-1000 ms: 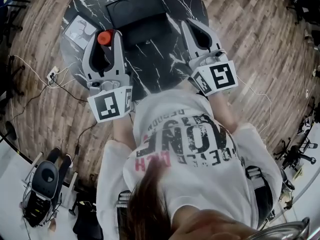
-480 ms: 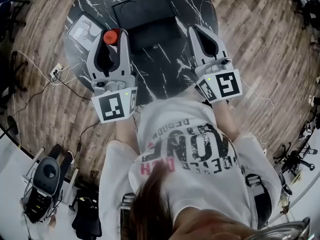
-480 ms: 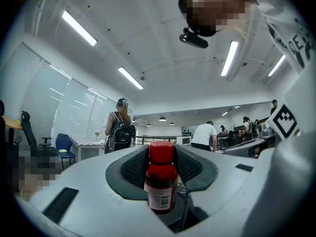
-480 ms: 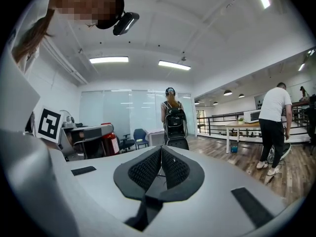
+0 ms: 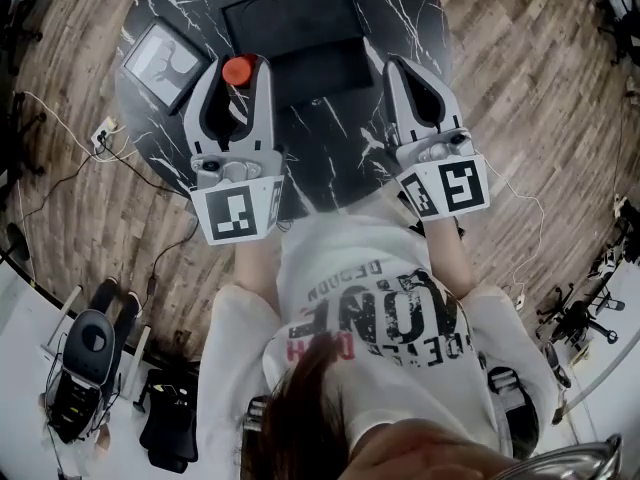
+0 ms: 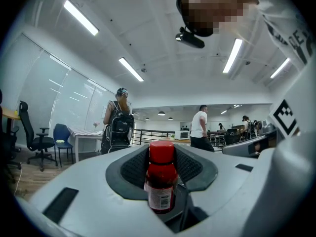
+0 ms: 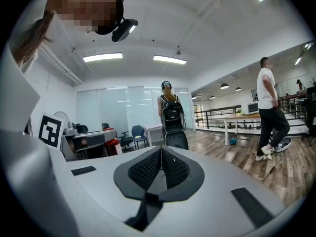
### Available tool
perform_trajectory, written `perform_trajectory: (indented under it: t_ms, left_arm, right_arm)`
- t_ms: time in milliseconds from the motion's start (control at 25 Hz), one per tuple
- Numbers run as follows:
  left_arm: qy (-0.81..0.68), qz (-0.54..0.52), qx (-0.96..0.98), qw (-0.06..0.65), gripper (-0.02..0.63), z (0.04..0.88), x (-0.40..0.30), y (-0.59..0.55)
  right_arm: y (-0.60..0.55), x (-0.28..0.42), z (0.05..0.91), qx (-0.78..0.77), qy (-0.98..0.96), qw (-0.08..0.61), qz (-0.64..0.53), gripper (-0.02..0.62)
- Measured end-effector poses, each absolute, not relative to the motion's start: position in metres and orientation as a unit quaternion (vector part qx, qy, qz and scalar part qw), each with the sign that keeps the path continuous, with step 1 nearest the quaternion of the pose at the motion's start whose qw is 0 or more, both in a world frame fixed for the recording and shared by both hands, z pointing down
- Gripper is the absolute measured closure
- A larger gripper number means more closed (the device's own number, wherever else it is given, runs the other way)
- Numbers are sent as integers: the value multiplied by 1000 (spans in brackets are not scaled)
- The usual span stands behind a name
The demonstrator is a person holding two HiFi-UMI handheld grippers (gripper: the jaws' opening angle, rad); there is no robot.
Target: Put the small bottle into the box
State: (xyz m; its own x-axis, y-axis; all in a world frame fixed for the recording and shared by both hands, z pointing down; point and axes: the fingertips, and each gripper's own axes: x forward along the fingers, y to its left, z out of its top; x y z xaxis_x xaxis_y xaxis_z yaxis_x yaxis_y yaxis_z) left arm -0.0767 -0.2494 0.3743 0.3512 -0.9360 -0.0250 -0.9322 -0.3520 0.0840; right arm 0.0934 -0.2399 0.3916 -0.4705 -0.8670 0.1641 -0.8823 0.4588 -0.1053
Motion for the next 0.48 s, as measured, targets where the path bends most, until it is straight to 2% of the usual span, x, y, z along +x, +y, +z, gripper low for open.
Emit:
perform_trajectory:
  t_ms: [480]
  left_arm:
    - [-552, -4, 832, 59, 459, 429, -51, -262]
  right_arm:
    - [-239, 81, 428, 491, -861, 58, 119, 594]
